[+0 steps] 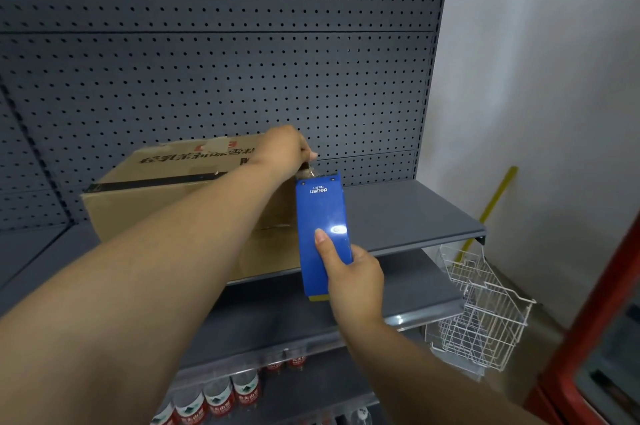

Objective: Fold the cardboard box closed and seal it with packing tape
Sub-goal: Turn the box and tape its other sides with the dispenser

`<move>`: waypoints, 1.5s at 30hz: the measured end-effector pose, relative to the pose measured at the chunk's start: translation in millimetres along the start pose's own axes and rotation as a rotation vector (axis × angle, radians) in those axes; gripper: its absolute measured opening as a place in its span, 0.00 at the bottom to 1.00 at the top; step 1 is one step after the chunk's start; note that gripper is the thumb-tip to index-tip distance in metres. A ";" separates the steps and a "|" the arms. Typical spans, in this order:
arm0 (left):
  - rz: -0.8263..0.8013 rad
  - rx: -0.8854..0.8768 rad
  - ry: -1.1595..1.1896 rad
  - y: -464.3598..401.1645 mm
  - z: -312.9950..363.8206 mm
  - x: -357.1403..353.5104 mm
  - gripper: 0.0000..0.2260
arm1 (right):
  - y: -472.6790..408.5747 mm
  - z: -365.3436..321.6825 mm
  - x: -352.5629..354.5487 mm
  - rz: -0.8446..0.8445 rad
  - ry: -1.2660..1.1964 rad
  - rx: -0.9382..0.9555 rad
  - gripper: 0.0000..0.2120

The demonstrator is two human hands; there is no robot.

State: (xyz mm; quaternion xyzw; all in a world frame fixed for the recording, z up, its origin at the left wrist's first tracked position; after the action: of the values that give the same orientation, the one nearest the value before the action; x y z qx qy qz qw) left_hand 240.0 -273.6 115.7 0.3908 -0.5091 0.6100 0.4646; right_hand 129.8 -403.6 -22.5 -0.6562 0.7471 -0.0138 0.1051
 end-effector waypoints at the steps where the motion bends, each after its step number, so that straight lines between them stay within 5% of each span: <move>1: 0.012 0.000 -0.006 -0.4 -2.2 -1.4 0.13 | 0.2 0.5 0.3 0.002 -0.001 -0.003 0.20; 7: 0.102 0.018 -0.009 -2.4 -15.6 -14.0 0.10 | -0.4 2.3 0.2 0.005 -0.003 -0.013 0.18; 11: 0.197 0.056 0.265 3.4 -22.0 -9.6 0.16 | -0.4 3.2 -0.3 0.018 -0.005 -0.015 0.19; 15: 0.281 -0.082 0.144 11.8 -13.4 -8.8 0.09 | -1.1 5.1 -0.8 0.036 -0.003 -0.019 0.19; 19: 0.242 -0.188 -0.064 18.5 -6.5 -12.3 0.17 | -0.9 7.0 -0.6 0.032 -0.005 -0.008 0.19; 27: -0.161 -0.185 0.019 12.5 -25.6 -30.2 0.21 | -5.4 5.2 4.9 -0.011 -0.004 -0.010 0.19; 36: -0.094 -0.225 -0.036 8.7 -15.2 -27.9 0.19 | -11.2 -2.0 12.7 -0.132 -0.065 -0.012 0.20; 45: 0.045 -0.188 -0.052 -21.3 9.8 32.4 0.16 | -44.2 -77.0 25.4 -0.172 -0.019 0.191 0.17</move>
State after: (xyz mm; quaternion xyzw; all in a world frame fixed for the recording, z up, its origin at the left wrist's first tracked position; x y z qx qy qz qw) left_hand 252.0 -276.7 153.7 0.3499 -0.5847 0.5594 0.4720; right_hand 156.5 -443.7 56.3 -0.7050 0.6822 -0.0875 0.1728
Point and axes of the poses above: each hand's wrist, its own y-axis away from the middle knuckle, its own x-axis out of the back of the hand, z = x × y, the point moved 8 cm from there along -y, towards the middle knuckle, and after that the axes turned 6 degrees about -y, right-handed, at the moved point
